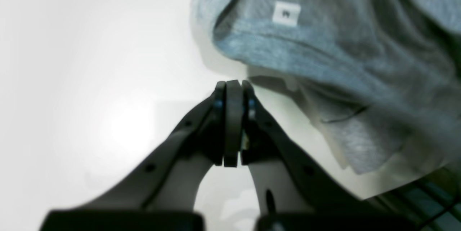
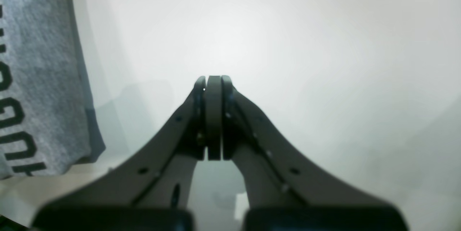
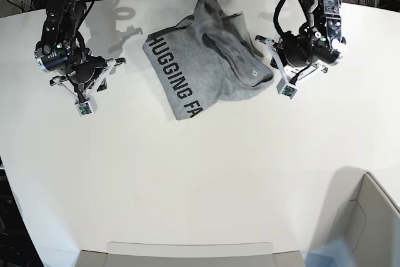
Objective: Fold the T-shirt properly
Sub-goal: 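Grasp the folded shirt with both grippers and flip it over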
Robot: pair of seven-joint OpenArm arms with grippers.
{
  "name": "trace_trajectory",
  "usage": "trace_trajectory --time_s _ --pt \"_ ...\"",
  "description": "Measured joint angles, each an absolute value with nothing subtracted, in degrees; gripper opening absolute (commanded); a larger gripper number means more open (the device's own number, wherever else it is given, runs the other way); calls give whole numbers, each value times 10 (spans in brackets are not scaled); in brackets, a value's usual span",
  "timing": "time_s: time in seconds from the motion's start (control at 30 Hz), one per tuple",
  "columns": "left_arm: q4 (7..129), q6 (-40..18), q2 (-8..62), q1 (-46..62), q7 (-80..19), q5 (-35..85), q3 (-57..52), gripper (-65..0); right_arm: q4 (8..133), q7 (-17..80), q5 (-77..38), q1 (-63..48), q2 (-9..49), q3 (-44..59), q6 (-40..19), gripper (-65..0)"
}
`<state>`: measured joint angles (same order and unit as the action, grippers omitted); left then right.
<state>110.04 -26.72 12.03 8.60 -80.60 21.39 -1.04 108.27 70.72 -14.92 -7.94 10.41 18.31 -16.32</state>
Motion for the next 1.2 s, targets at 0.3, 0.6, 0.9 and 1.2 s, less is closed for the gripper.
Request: trace_trajectory --time_s 0.3,0.6,0.9,1.2 --pt "1152 -298 117 85 -809 279 32 -650 1083 707 -150 -78 104 183 -163 -650" --pt "1142 -296 116 115 -803 304 119 -650 1082 707 -149 -30 105 106 -296 -650" --pt "1142 -296 147 146 -799 303 211 -650 994 704 -152 73 103 -59 -297 -650" --pt "1068 -297 145 142 -788 281 177 -650 870 654 -75 100 83 -82 -298 -650"
